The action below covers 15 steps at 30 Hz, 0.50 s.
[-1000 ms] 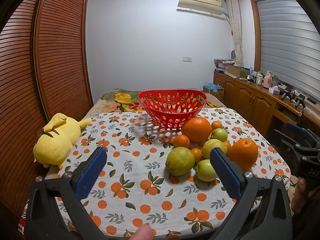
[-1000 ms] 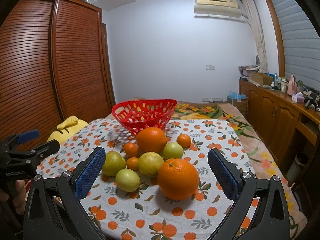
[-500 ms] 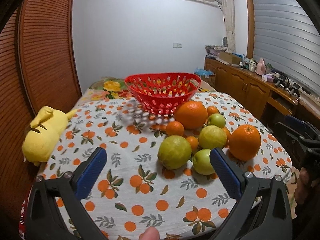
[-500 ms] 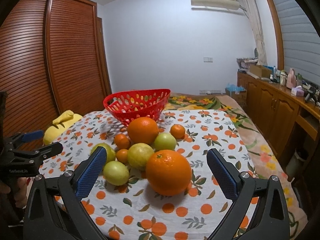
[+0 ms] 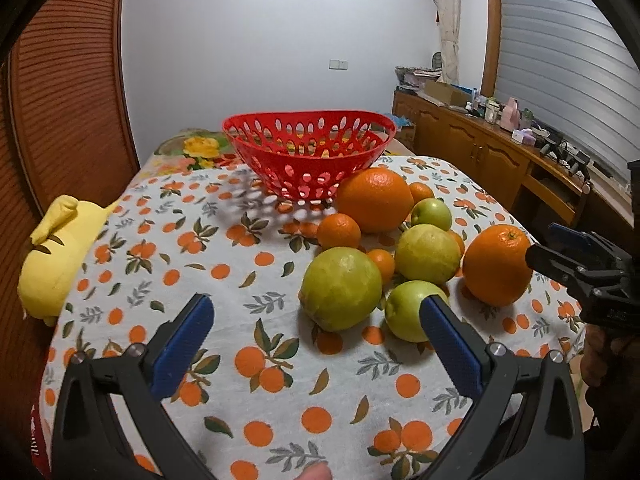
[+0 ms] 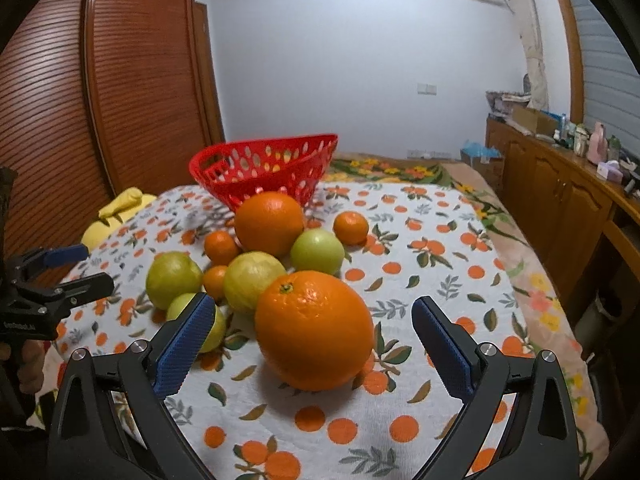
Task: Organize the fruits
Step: 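Move the left tool around the yellow-green pomelo while the right tool surrounds the large orange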
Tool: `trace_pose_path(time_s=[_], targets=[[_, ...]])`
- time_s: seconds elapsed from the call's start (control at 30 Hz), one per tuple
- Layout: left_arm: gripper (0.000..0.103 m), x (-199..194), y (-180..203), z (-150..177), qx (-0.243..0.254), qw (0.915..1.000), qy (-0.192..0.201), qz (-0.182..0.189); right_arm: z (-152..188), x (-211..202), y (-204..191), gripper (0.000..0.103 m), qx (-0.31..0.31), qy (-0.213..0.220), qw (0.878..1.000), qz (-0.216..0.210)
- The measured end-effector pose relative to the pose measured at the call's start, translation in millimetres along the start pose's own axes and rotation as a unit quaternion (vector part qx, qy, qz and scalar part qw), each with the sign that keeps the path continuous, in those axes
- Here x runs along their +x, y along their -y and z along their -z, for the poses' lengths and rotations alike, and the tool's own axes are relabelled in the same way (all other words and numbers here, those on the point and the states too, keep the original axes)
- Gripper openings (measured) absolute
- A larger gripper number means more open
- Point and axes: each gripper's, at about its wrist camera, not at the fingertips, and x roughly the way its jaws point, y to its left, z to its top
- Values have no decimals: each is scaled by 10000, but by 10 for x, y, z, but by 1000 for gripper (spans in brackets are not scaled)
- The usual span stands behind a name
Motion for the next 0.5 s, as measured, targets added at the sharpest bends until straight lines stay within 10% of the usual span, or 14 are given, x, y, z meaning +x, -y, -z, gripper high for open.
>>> trace_pose_path(time_s=[0.5], targets=[[93, 578, -110, -50, -33, 9977, -515, 431, 75, 414, 10, 97, -77, -530, 9983, -215]])
